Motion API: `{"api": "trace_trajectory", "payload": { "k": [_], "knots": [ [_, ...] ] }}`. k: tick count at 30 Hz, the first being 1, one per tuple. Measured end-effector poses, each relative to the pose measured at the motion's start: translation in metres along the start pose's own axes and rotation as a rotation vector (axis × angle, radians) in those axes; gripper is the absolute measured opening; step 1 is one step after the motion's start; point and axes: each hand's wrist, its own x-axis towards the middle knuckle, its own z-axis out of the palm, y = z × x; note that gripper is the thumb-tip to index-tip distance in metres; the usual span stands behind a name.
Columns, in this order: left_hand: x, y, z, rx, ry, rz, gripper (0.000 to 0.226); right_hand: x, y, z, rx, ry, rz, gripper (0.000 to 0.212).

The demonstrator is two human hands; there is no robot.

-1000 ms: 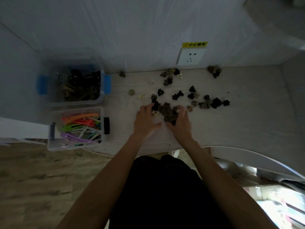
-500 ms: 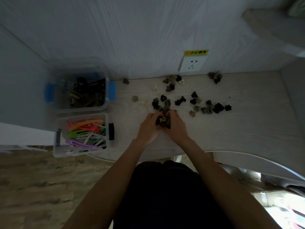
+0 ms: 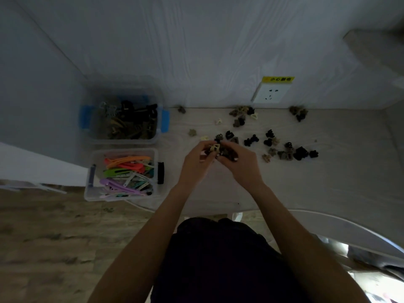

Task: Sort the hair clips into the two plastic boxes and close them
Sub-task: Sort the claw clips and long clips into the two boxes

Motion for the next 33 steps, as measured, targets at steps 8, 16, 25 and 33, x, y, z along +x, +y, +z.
{"api": "trace_trajectory", "payload": {
  "k": [8, 16, 25, 33],
  "knots": [
    [0.012, 0.013, -0.118, 0.076, 0.292, 0.093, 0.021, 0.062, -0.101, 0.05, 0.146, -0.141, -0.23, 0.037],
    [0.027, -0.01, -0.168, 0.702, 0.262, 0.027, 0.028, 0.105, -0.137, 0.097, -0.181, -0.246, -0.384, 0.047],
    [0.008, 0.016, -0.155, 0.649, 0.532, 0.227, 0.02, 0.073, -0.107, 0.065, -0.092, -0.104, -0.464, 0.035],
    [0.017, 0.014, -0.06, 0.484, 0.175, 0.433, 0.032, 0.008, 0.015, 0.012, -0.232, 0.07, -0.005, 0.031]
  ]
}}
